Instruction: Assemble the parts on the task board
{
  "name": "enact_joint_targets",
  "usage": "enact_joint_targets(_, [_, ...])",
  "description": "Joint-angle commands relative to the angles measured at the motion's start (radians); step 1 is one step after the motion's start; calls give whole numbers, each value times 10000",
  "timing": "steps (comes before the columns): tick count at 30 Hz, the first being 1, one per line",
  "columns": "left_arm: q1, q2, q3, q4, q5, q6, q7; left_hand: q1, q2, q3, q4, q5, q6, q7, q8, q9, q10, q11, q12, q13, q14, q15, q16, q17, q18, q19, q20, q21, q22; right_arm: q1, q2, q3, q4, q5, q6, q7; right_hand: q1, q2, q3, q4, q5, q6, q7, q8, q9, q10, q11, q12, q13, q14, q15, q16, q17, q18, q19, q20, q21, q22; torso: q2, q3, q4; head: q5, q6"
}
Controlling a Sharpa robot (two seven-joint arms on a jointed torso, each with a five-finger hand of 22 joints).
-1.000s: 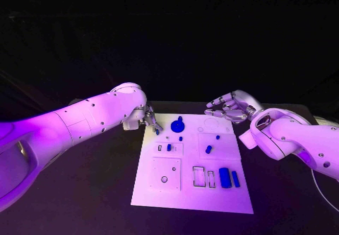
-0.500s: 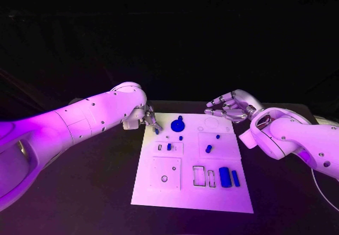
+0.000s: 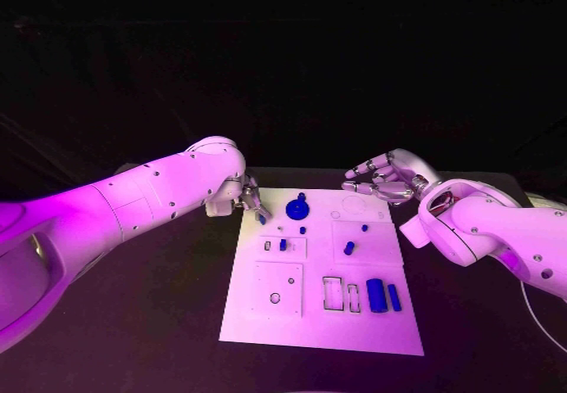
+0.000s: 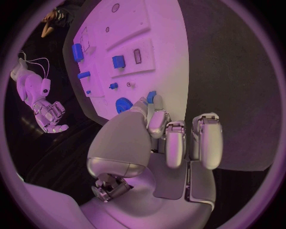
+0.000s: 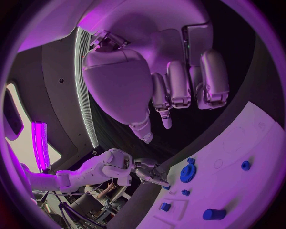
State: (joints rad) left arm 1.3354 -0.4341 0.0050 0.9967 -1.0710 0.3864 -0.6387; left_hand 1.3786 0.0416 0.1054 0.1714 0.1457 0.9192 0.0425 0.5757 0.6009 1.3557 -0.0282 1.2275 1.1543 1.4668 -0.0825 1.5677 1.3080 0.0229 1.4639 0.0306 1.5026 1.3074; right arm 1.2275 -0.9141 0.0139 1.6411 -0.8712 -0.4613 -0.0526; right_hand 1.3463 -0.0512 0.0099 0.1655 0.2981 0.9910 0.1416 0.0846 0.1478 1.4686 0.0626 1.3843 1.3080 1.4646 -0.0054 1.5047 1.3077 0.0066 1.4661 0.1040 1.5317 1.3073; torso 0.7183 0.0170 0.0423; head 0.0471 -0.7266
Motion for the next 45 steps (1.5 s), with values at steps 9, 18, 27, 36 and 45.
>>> enact_joint_targets(9, [-100, -92, -18, 202, 216, -685, 351, 64, -447, 2599, -540, -132, -115, 73, 32, 244, 126, 39, 35, 44, 1040, 43, 31, 2628, -28, 681, -28, 89, 1930, -5, 2, 1, 23, -41, 103, 95, -25, 85, -73, -2, 24, 80, 9, 5, 9, 115, -57, -40, 1500, 792, -85, -61, 1487, 156, 412, -65, -58, 1829, -10, 3, 2, 4, 5])
enact_joint_targets(18, [-108, -630, -12, 1159, 484, -1451, 495, -377, -838, 3638, -758, -148, -133, 49, 177, 454, 207, 37, 96, 110, 1040, 36, 31, 2628, -35, 695, -23, 103, 1964, -5, 3, 1, 9, -27, 101, 106, -25, 85, -73, -2, 24, 80, 9, 5, 9, 115, -57, -40, 1500, 792, -85, -61, 1487, 156, 412, -65, -58, 1829, -20, 10, 15, 34, 12])
enact_joint_targets(27, [-112, -1537, -16, 2660, 536, -2122, 518, -492, -1017, 3954, -869, -155, -107, 33, 223, 516, 261, 20, 139, 157, 1040, 28, 31, 2628, -44, 714, -32, 128, 1998, -5, -17, 1, 13, -39, 104, 112, -25, 85, -73, -2, 24, 80, 9, 5, 9, 115, -57, -40, 1500, 792, -85, -61, 1487, 156, 412, -65, -58, 1829, 0, 0, 13, 45, 20])
enact_joint_targets(36, [-398, -2414, -32, 4030, 174, -2737, 733, -568, -1285, 4307, -1021, -147, -40, 15, 249, 558, 330, -1, 171, 193, 1040, 13, 31, 2628, -63, 753, -47, 184, 2069, -5, -32, 1, 2, 16, 106, 124, -29, 109, -86, -1, 30, 92, 7, 7, 15, 124, -60, -24, 1507, 793, -87, -63, 1486, 157, 411, -68, -61, 1827, -8, -11, 27, 78, -3])
enact_joint_targets(45, [-634, -2621, -84, 4520, -106, -2757, 859, -587, -1356, 4408, -1059, -132, -12, 11, 247, 562, 355, -7, 181, 205, 1040, 9, 31, 2628, -69, 766, -52, 203, 2092, -9, -8, 0, -16, 30, 122, 135, -29, 109, -86, -1, 30, 92, 7, 7, 15, 124, -60, -24, 1507, 793, -87, -63, 1486, 157, 411, -68, -61, 1827, 7, -12, 1, 132, -28])
